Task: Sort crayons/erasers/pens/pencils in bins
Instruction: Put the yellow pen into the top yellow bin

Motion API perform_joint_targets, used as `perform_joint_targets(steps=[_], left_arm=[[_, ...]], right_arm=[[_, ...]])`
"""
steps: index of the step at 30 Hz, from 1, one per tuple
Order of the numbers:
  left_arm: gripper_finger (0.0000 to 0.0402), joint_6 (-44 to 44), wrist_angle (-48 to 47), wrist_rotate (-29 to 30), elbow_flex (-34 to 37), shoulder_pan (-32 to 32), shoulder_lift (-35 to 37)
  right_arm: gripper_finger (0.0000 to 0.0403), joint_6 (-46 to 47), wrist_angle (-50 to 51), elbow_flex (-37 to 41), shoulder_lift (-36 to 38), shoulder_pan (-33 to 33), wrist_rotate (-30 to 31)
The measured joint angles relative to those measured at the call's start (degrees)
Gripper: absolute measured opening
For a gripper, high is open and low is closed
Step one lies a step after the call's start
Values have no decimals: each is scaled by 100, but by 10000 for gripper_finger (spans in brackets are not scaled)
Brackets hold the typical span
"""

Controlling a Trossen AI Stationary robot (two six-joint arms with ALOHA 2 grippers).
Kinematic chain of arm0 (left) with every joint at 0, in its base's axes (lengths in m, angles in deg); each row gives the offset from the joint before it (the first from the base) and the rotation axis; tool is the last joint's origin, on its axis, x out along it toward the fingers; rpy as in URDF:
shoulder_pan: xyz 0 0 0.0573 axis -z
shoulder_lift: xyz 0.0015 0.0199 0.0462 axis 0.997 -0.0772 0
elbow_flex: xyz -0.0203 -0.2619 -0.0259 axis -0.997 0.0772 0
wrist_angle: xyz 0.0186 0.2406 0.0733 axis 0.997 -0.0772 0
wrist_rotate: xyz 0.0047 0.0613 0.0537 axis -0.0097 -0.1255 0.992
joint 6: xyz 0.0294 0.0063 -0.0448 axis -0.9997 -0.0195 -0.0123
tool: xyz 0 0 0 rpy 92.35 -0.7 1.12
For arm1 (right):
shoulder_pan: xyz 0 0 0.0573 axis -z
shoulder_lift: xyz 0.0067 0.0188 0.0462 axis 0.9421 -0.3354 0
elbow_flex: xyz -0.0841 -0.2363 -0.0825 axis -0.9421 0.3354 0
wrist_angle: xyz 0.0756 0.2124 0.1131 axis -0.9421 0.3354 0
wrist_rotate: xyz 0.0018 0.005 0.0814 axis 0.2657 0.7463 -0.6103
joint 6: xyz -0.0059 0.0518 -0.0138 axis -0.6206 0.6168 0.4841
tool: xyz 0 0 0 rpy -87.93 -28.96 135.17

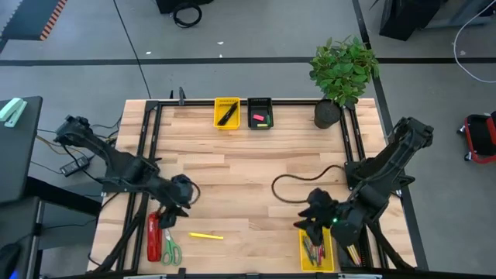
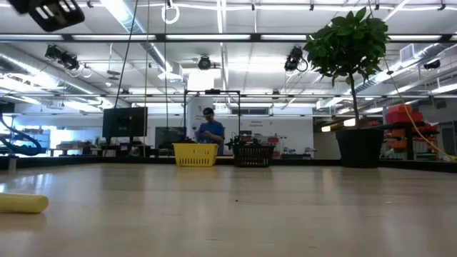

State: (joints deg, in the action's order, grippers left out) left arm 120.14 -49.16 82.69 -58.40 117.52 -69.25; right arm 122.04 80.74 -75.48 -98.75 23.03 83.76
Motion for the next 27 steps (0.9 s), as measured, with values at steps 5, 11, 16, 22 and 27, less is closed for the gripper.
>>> perform_joint_targets(steps=[5, 11, 16, 22, 27], left_arm=[[205, -33, 8, -4, 0, 115, -799], [211, -202, 127, -3, 2, 365, -1724], [190, 57, 262, 44, 4, 472, -2294], [174, 542, 905, 30, 4, 602, -2764], [172, 874, 1201, -23, 7, 798, -2963]], right_arm=[[212, -224, 209, 0, 194, 0, 749], [212, -260, 339, 2, 201, 0, 1074], [212, -359, 489, 2, 201, 0, 1217], [212, -350, 751, 3, 201, 0, 1332], [212, -107, 901, 7, 198, -15, 1146]])
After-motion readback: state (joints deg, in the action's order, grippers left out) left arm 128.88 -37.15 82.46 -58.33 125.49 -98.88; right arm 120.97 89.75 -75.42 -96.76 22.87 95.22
